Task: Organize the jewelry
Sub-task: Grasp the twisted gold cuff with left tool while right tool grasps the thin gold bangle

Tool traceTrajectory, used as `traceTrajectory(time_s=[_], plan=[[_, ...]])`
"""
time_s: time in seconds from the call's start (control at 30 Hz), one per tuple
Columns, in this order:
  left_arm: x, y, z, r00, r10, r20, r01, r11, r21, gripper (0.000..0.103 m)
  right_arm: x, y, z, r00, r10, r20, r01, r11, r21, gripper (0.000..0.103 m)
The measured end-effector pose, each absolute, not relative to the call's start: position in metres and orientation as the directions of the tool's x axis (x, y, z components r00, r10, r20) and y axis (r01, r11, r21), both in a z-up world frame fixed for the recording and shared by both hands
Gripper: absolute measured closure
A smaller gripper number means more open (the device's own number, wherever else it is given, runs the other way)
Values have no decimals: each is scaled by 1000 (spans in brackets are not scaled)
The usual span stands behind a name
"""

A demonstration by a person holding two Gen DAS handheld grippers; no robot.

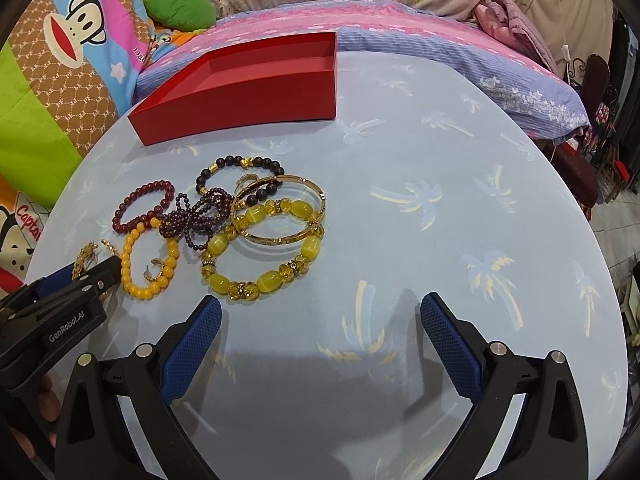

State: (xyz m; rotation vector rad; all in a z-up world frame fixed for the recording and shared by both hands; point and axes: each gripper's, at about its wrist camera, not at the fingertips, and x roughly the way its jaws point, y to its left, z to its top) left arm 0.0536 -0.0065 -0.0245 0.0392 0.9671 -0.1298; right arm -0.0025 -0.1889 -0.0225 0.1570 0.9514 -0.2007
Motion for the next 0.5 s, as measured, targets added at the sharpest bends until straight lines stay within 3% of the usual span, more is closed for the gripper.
traceTrajectory(time_s=[0.37, 0.5], plan=[[50, -1, -12, 579, -106, -809, 114, 992, -48, 47, 24, -188, -11, 604, -80, -793, 207, 976, 60, 7], [51, 2, -9, 581, -100, -807, 103, 993, -49, 47, 41, -183, -12, 611, -66, -789, 181, 982, 59, 14]])
